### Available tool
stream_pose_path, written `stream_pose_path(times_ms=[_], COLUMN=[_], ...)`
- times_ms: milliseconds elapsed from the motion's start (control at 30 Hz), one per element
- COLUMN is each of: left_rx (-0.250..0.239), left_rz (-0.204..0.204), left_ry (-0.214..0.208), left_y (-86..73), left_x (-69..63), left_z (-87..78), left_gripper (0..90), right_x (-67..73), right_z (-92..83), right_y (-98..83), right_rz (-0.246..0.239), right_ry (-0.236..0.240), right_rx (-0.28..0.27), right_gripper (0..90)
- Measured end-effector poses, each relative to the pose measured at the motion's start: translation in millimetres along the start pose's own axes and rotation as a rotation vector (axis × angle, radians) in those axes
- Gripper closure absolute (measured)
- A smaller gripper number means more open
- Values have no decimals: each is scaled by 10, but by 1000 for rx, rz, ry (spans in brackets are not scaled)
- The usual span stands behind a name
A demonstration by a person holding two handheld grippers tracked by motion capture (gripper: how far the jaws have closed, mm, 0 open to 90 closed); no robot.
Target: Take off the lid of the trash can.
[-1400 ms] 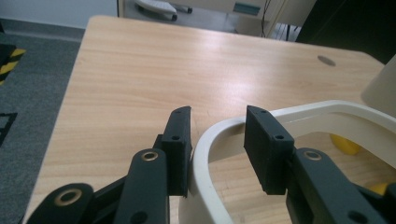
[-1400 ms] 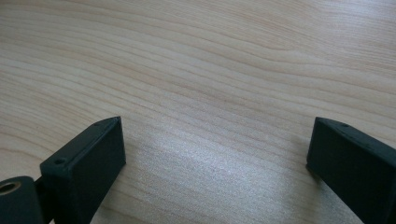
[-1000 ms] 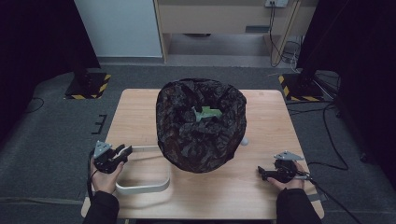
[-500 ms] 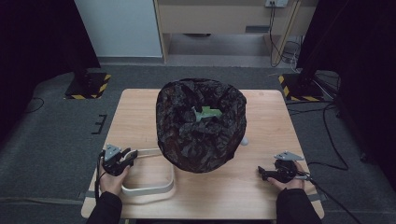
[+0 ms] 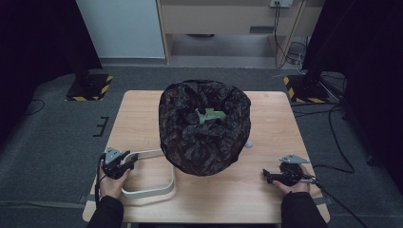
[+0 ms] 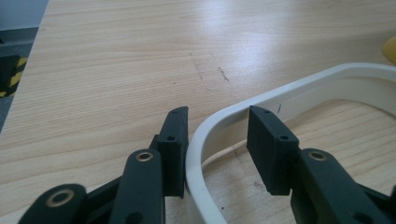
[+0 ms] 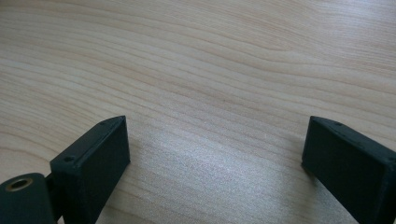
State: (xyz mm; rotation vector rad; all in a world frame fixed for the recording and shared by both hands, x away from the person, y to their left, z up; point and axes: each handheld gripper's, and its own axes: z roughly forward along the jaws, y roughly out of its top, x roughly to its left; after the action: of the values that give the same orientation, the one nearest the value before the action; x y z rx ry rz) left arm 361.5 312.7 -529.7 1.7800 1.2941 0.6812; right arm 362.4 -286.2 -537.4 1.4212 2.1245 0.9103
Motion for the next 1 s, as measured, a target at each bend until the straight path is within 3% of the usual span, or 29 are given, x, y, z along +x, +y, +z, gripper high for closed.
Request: stream_pose_path(times_ms=[267, 700, 1000], left_rx=[5, -126, -155], left_rz=[2, -48, -40], left_ry=[-23, -36, -35], left_y=[8, 173, 249], left_x=[-26, -102, -137], left_z=[-8, -235, -323], left_gripper=[562, 469, 432], right_x=[-2, -5, -3], right_z=[0, -21, -54], right_y=[0, 0, 41], right_rz=[-2, -2, 11], right_ry=[2, 13, 36], right_rx=[0, -17, -27], right_gripper=[79, 187, 227])
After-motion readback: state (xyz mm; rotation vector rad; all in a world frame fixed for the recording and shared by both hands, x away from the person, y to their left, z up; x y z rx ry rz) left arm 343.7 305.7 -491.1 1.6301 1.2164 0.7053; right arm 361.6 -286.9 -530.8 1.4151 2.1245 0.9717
